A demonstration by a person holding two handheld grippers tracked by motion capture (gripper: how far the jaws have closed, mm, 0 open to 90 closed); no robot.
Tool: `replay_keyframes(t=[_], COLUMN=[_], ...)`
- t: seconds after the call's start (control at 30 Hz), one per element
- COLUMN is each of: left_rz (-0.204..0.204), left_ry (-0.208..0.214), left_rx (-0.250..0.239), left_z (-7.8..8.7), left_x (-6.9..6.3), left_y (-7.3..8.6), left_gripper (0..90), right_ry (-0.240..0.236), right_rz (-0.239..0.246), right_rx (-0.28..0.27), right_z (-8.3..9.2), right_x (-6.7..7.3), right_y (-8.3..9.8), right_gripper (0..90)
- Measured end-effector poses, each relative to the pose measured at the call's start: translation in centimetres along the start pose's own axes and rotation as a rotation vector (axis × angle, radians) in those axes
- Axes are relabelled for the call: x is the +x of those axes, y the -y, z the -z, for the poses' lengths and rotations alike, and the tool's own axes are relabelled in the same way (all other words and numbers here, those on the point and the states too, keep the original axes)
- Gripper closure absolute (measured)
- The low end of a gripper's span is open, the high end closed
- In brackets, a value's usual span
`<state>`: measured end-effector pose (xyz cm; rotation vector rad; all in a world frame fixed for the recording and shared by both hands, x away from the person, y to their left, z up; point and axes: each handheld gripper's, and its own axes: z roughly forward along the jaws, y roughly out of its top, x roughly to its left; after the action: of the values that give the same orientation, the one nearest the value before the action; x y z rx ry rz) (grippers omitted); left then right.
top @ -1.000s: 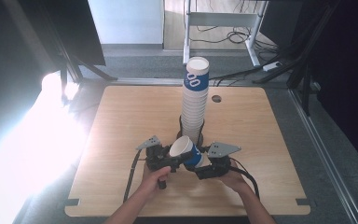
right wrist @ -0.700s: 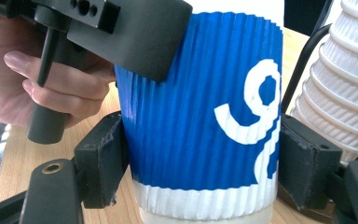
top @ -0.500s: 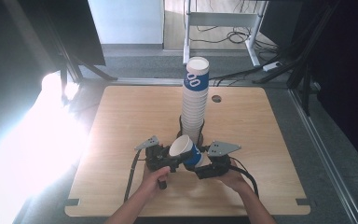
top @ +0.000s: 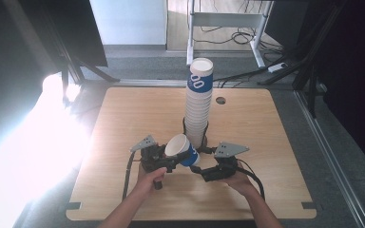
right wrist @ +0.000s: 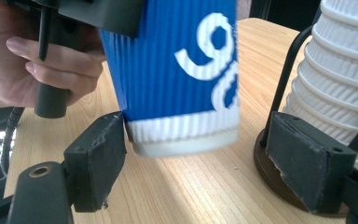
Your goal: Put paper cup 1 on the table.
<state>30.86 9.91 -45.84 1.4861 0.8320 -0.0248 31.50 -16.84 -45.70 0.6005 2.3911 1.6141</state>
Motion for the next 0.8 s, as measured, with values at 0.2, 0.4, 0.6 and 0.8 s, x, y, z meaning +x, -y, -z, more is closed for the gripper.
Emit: replay_keyframes(t=[0.2, 0.4, 0.6, 0.8], left_rz=[-0.013, -0.025, -0.079, -0.09], left_ry=[-0.019, -0.055, -0.119, -0.186], left_rx=[-0.006, -0.011, -0.002, 0.005], left_z=[0.8, 2.0, 3.4, 4.4], left_x=[0.3, 0.8, 1.3, 2.1], left_y=[-0.2, -0.5, -0.9, -1.0], left_gripper=[20.6, 20.6, 20.6, 20.6], right_ry=[0.004, 0.005, 0.012, 0.005], right_rz=[-0.009, -0.012, -0.016, -0.01], right_rx=[0.006, 0.014, 0.017, 0.019], right_z=[0.0, 0.1, 0.3, 0.3], right_x=[-0.1, -0.1, 0.0, 0.4], right_y=[0.0, 0.2, 0.3, 0.4], right_gripper=[20.2, 20.3, 20.8, 21.0])
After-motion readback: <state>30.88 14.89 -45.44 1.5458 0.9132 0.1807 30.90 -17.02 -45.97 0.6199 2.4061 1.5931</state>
